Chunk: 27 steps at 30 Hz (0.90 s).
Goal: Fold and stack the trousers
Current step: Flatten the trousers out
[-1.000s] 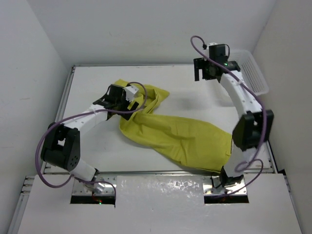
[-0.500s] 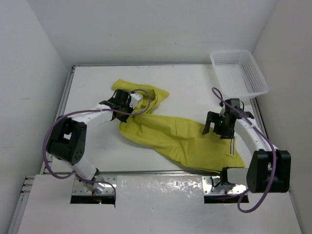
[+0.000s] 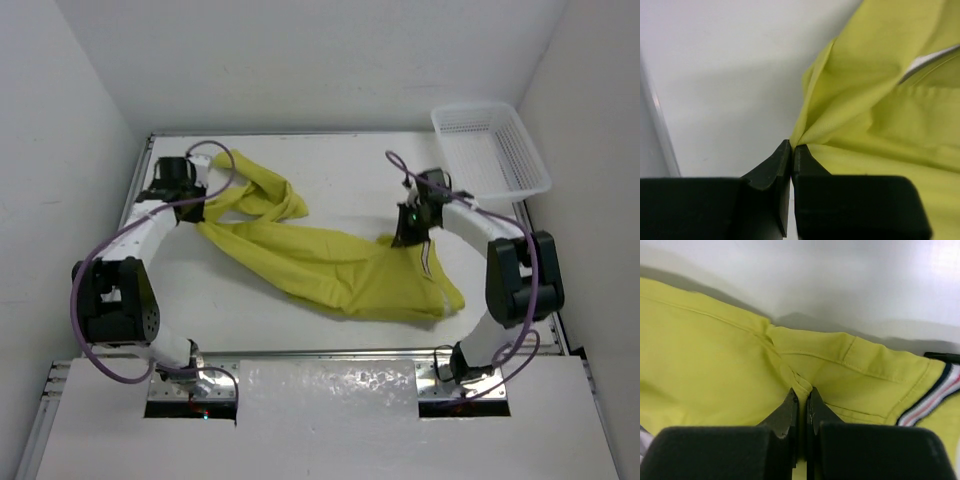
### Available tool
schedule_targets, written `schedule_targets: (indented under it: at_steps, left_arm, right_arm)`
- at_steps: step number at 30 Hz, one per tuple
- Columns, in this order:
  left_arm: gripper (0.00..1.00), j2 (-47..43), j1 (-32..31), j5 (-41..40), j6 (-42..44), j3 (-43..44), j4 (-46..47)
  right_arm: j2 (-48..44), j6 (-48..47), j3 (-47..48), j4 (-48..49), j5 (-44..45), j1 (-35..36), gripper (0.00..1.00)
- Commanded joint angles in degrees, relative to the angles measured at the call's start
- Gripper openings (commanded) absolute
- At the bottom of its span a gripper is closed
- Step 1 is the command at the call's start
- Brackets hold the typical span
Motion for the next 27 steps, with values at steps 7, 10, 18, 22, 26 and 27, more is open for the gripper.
schedule_targets:
  at_steps: [7, 10, 18, 22, 26, 27]
  left_arm:
    - [0.00, 0.4, 5.2, 16.2, -7.1, 29.8, -8.2]
    - [0.00, 1.0, 5.6, 21.7, -7.3, 41.0, -11.7]
    - [0.00, -3.5, 9.1, 11.4, -0.1, 25.1, -14.9]
    - [0.00, -6.8, 10.1, 6.6, 5.4, 5.3, -13.9]
    - [0.12, -7.3, 9.9, 5.7, 15.1, -9.2, -17.0]
    - [0.19, -7.2, 10.0, 6.0, 17.8, -12.1, -18.1]
  right_arm:
    - [11.6, -5.4, 51.3, 0.0, 4.5, -0.3, 0.00]
    - [9.6, -6.7, 56.3, 0.3, 6.5, -0.5, 0.00]
    - [-20.2, -0.9, 7.8, 26.4, 14.2, -0.5, 0.00]
    - [-30.6, 9.5, -22.0, 25.0, 20.1, -0.4, 0.13]
    - [-38.2, 18.6, -32.4, 12.7, 26.8, -1.3, 0.58]
    - [-39.4, 19.4, -32.7, 12.0, 27.1, -1.6, 0.64]
